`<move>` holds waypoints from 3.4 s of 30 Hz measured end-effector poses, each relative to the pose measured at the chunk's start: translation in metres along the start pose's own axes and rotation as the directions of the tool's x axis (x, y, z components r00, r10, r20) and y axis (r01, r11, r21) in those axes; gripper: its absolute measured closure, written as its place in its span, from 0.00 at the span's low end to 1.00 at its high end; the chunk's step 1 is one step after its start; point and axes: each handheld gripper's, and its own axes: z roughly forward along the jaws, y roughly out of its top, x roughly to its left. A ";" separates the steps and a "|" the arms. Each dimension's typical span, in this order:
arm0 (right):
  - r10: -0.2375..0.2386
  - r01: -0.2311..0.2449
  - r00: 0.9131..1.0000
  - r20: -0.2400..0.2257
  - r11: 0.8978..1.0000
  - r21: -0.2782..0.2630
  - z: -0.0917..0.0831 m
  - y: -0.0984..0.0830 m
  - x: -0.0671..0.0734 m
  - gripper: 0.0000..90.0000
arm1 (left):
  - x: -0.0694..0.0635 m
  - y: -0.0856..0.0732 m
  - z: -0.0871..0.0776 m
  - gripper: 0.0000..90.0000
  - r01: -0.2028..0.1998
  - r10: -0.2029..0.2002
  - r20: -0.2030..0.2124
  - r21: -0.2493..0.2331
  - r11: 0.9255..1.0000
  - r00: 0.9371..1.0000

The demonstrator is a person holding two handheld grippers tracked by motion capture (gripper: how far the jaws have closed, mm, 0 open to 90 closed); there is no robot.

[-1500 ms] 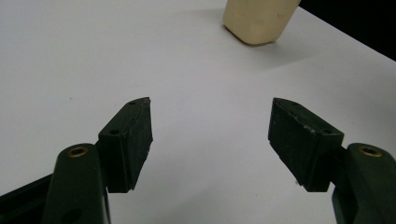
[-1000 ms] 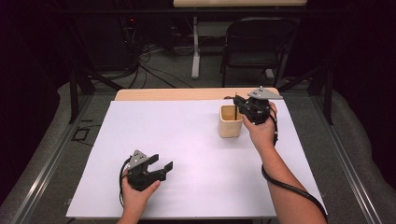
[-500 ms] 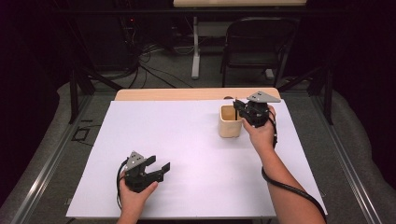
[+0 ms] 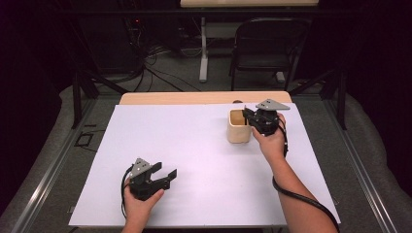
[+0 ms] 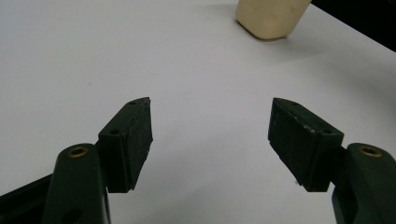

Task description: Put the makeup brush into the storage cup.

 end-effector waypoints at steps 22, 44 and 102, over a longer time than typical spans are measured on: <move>0.010 -0.009 1.000 -0.019 0.999 0.045 0.005 -0.005 0.001 0.77 | 0.001 0.000 0.000 0.34 0.008 -0.008 0.002 -0.007 1.000 1.000; -0.006 0.006 1.000 -0.014 0.999 0.039 0.002 0.000 0.005 0.36 | 0.001 0.000 0.000 0.34 0.012 -0.012 0.003 -0.004 1.000 1.000; -0.029 0.036 0.996 -0.087 0.997 0.074 -0.018 0.010 0.023 0.22 | 0.004 0.002 -0.002 0.34 0.013 -0.013 -0.004 -0.013 1.000 1.000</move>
